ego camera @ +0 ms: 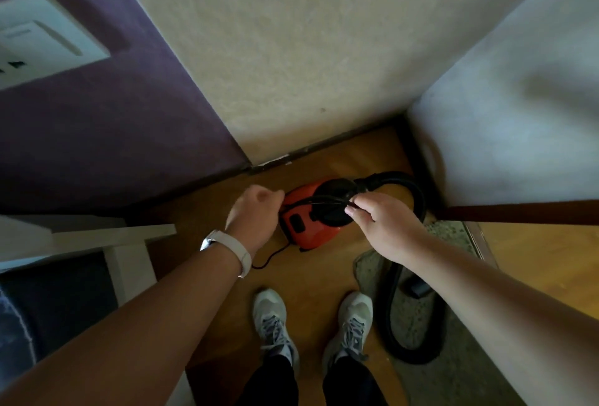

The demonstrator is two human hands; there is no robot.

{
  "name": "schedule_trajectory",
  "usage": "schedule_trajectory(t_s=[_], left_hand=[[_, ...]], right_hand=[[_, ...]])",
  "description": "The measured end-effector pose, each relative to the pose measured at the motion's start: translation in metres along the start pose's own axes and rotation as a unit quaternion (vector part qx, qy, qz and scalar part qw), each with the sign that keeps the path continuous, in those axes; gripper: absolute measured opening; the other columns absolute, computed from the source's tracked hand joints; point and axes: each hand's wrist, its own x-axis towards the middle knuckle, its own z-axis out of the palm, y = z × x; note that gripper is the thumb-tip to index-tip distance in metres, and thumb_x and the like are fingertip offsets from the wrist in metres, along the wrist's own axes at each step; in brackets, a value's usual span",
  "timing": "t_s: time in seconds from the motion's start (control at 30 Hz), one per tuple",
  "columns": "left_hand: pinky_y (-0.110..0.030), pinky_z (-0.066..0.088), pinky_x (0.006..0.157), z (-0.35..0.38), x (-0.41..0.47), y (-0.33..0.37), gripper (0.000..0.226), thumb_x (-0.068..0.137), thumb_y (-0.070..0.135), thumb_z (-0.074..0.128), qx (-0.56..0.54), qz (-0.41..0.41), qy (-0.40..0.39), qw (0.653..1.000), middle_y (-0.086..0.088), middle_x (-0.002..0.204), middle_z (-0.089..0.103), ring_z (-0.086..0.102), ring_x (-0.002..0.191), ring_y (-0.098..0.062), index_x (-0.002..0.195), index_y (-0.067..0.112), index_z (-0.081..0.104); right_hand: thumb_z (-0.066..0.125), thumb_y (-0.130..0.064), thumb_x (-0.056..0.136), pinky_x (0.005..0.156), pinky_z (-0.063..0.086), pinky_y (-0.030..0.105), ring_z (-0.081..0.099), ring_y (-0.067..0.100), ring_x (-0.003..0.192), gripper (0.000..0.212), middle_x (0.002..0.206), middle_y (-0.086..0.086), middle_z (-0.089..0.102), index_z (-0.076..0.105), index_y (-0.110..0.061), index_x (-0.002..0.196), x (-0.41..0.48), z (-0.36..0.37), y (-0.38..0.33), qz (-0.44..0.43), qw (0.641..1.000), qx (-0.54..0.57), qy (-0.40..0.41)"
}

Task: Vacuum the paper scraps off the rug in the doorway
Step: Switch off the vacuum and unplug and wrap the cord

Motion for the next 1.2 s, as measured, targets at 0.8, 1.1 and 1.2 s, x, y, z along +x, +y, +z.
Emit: schedule_trajectory(t_s=[0.8,1.1,1.2], left_hand=[[-0.042,0.049,0.06,0.024,-0.019,-0.022,0.044,0.1,0.048,0.04,0.271,0.178,0.042,0.945,-0.003,0.059,0.054,0.055,0.058,-0.023,0.067,0.019,0.049],[-0.027,0.046,0.066,0.126,0.015,-0.021,0.066,0.09,0.038,0.066,0.113,0.129,-0.043,0.984,0.003,0.077,0.056,0.057,0.072,-0.011,0.146,0.028,0.034],[-0.026,0.044,0.064,0.143,0.029,-0.014,0.051,0.088,0.035,0.069,0.077,0.112,-0.026,0.99,0.007,0.076,0.055,0.058,0.072,-0.011,0.133,0.031,0.046]], right_hand=[[0.056,-0.028,0.099,0.078,0.058,0.048,0.069,0.033,0.085,0.022,0.084,0.009,0.071,0.065,-0.021,0.08,-0.012,-0.019,0.103,0.199,0.919,0.295,0.17],[0.057,-0.021,0.101,0.073,0.061,0.032,0.071,0.018,0.075,0.021,0.073,0.006,0.071,0.067,-0.009,0.086,-0.008,-0.021,0.097,0.24,0.787,0.536,0.186],[0.057,-0.02,0.101,0.069,0.06,0.031,0.072,0.019,0.073,0.019,0.072,0.006,0.071,0.067,-0.008,0.089,-0.008,-0.015,0.101,0.244,0.761,0.576,0.172]])
